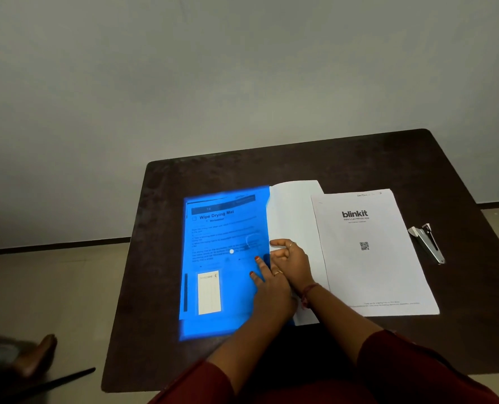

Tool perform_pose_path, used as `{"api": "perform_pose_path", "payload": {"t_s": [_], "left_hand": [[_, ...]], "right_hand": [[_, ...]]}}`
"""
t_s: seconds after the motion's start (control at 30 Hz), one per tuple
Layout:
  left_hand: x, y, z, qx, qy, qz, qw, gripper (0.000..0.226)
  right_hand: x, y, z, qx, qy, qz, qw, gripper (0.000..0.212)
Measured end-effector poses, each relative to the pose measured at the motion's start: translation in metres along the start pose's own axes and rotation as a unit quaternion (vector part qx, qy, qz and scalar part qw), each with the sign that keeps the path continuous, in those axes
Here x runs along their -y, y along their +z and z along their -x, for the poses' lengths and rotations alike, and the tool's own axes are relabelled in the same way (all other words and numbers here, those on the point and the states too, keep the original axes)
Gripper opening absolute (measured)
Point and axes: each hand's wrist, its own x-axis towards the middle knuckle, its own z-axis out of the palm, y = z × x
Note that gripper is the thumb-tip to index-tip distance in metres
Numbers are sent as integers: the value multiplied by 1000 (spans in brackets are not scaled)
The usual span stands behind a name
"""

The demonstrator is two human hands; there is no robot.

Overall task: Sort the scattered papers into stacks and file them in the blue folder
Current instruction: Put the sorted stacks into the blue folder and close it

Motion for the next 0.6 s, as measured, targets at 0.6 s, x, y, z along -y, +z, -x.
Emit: {"api": "perform_pose_path", "payload": {"t_s": [0.6], "left_hand": [[7, 2, -3, 0, 19, 7, 1000, 88]], "right_hand": [[-4, 5, 0, 6, -14, 93, 996, 28]]}}
